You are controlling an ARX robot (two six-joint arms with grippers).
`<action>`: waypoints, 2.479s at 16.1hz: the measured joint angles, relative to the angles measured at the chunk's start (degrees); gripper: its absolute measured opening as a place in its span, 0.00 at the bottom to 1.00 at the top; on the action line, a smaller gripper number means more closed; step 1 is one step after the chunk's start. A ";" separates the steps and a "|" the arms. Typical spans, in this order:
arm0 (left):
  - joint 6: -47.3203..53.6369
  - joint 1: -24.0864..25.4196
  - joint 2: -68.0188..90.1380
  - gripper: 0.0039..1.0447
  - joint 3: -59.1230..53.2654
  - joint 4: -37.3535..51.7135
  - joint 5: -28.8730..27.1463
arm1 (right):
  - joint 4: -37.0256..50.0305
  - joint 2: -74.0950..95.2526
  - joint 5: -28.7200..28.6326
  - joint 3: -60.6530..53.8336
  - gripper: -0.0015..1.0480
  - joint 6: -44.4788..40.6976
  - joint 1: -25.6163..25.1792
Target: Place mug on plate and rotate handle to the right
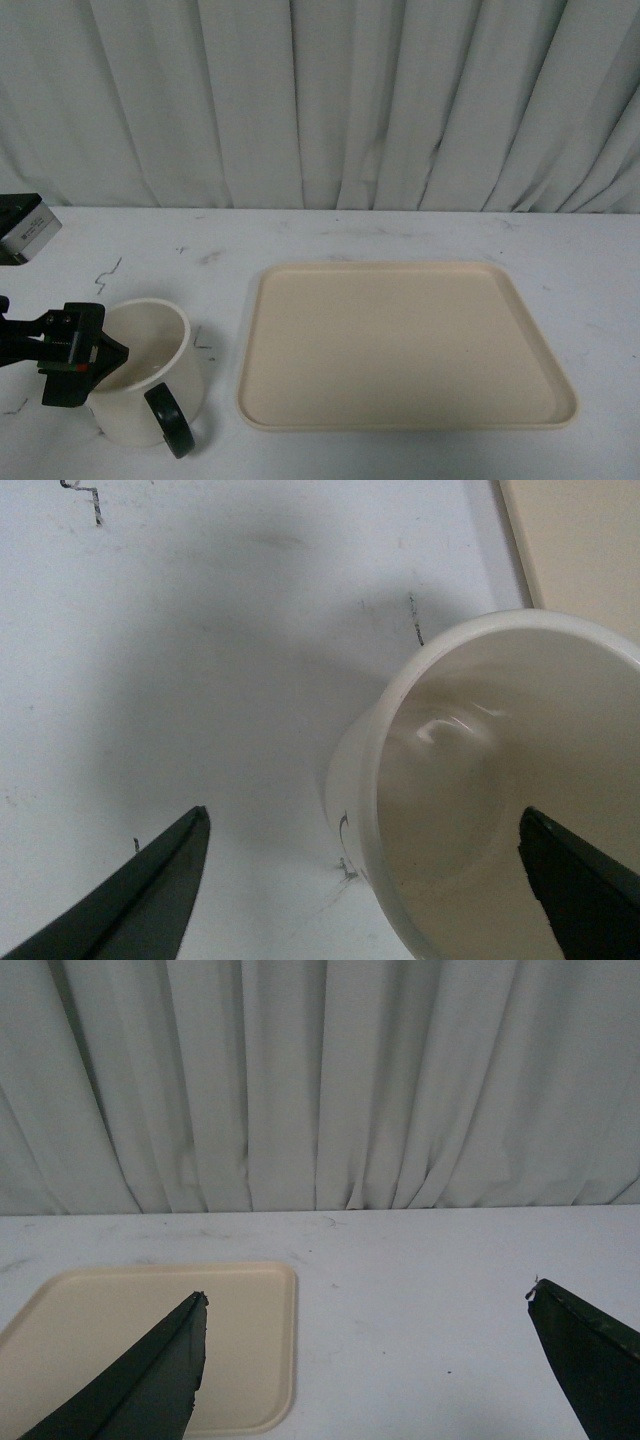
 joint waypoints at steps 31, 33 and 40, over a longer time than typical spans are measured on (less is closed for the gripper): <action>-22.25 -28.92 7.76 0.03 13.68 4.09 -12.81 | 0.02 0.02 0.00 0.00 0.94 0.00 0.00; -22.03 -25.24 11.26 0.03 13.92 4.44 -11.96 | 0.00 0.02 0.00 0.00 0.94 0.00 0.00; -17.94 -26.75 9.46 0.57 15.89 3.91 -10.23 | 0.00 0.02 0.00 0.00 0.94 0.00 0.00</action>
